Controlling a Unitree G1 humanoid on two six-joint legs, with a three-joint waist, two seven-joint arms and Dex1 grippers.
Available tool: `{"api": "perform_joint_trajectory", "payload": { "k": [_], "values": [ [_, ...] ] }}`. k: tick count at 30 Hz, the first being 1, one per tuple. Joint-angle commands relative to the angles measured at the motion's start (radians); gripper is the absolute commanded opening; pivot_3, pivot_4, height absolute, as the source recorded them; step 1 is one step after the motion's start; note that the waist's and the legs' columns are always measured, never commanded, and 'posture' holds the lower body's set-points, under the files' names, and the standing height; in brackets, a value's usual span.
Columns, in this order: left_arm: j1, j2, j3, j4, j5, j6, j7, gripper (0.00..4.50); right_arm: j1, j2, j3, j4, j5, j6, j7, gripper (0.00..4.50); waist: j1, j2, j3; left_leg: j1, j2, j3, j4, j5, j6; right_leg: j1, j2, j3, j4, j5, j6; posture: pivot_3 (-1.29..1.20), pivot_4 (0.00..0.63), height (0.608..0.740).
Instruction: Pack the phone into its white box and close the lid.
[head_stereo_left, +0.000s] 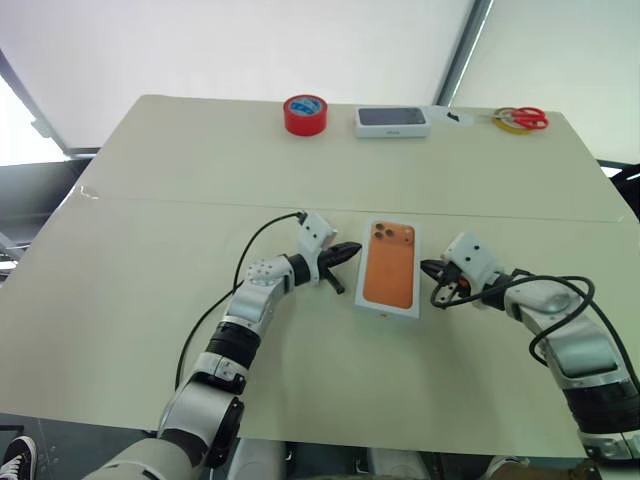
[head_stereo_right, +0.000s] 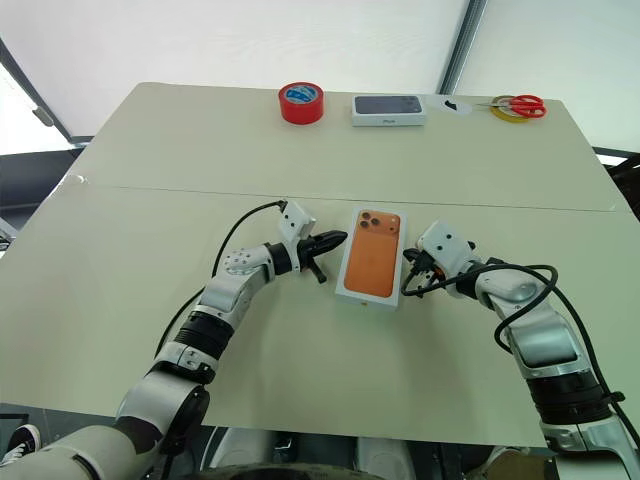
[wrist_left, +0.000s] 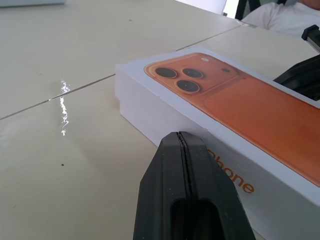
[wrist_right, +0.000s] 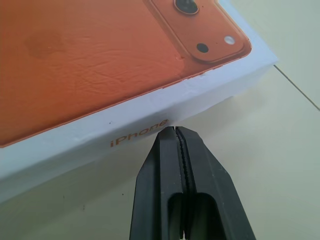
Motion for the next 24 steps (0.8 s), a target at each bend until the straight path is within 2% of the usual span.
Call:
{"api": "perform_joint_trajectory", "payload": {
  "k": [1,4,8,12,16,18,21,22,24],
  "values": [
    [0.011,0.019,0.024,-0.06,-0.007,-0.007,0.012,0.0,-0.038,-0.007,-0.063,0.02,0.012,-0.015,-0.016,0.02,-0.001,0.0,0.0,0.0,0.0,0.0,0.0,0.0,0.0,0.0,0.0,0.0,0.0,0.0,0.0,0.0,0.15,0.74],
    [0.019,0.037,0.046,-0.096,-0.023,0.0,0.024,0.0,-0.057,-0.001,-0.097,0.039,0.042,-0.036,-0.012,0.02,-0.001,0.0,0.0,0.0,0.0,0.0,0.0,0.0,0.0,0.0,0.0,0.0,0.0,0.0,0.0,0.0,0.15,0.74],
    [-0.036,0.002,0.064,-0.123,-0.046,0.027,0.061,0.0,-0.057,0.039,-0.114,-0.035,0.179,-0.011,0.088,0.02,0.001,0.0,0.0,0.0,0.0,0.0,0.0,0.0,-0.001,0.0,0.0,0.0,0.0,0.0,0.0,0.0,0.15,0.74],
    [-0.077,-0.048,0.038,-0.084,-0.027,0.041,0.075,0.0,0.006,0.019,-0.022,-0.075,0.131,-0.04,0.142,0.02,0.015,0.0,0.0,0.0,-0.001,-0.001,0.001,0.0,0.0,0.002,0.0,-0.001,0.0,0.0,0.0,0.0,0.15,0.74],
    [-0.085,-0.066,-0.009,-0.027,0.008,0.076,0.061,0.0,0.026,-0.011,0.078,-0.039,-0.027,-0.113,0.1,0.02,0.013,0.001,-0.001,0.001,-0.001,0.0,0.003,0.0,0.0,0.002,0.0,-0.001,0.0,0.0,0.0,0.0,0.15,0.74],
    [-0.075,-0.048,-0.037,0.001,0.04,0.075,0.055,0.0,0.025,-0.008,0.087,-0.037,-0.03,-0.098,0.098,0.02,0.011,0.001,-0.001,0.003,-0.001,-0.001,0.002,0.0,0.001,0.004,0.001,-0.001,0.0,0.0,0.0,0.0,0.15,0.74],
    [-0.052,-0.016,-0.029,-0.004,0.014,0.138,0.008,0.0,0.02,0.0,0.08,-0.065,0.016,-0.056,0.123,0.02,0.0,0.001,-0.001,0.004,0.0,-0.001,0.002,0.0,0.001,0.005,0.001,-0.001,0.0,0.0,0.0,0.0,0.15,0.74],
    [-0.045,-0.003,-0.021,-0.016,0.003,0.14,-0.008,0.25,0.015,0.012,0.057,-0.076,0.068,-0.018,0.135,0.01,0.0,0.001,-0.002,0.005,0.0,-0.001,0.002,0.0,0.0,0.005,0.001,-0.001,0.0,0.0,0.0,0.0,0.15,0.74],
    [-0.034,0.02,0.003,-0.051,-0.015,0.156,-0.012,0.88,0.003,0.028,0.015,-0.079,0.141,0.019,0.151,0.56,0.0,0.001,-0.002,0.006,0.0,-0.001,0.002,0.0,0.0,0.007,0.0,-0.001,0.0,0.0,0.0,0.0,0.15,0.74]
  ]
}}
